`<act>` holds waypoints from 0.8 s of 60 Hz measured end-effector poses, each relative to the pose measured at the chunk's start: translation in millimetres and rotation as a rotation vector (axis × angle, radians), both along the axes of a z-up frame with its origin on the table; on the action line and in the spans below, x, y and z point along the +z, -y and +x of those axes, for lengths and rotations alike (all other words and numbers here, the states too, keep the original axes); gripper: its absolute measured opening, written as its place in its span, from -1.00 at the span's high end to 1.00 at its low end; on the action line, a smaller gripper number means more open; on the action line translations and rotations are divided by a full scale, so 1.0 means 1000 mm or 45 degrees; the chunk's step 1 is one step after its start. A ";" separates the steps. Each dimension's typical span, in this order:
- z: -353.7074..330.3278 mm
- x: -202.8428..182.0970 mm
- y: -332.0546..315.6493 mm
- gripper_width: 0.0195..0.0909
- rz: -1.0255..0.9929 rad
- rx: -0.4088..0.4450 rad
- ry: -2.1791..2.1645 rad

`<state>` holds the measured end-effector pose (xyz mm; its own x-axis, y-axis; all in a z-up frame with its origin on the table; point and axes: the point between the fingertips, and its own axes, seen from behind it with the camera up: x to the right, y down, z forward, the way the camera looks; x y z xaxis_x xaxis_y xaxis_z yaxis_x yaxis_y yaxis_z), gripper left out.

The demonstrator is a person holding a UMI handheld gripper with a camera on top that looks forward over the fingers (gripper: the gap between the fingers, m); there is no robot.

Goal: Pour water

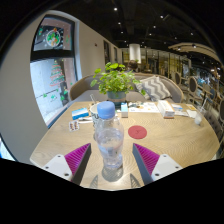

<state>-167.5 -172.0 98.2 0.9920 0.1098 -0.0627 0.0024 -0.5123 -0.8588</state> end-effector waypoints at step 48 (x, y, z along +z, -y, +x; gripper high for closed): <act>0.013 0.021 -0.050 0.54 0.113 -0.008 0.180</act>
<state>-154.8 -122.3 119.7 0.9909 0.1023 0.0875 0.1236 -0.4346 -0.8921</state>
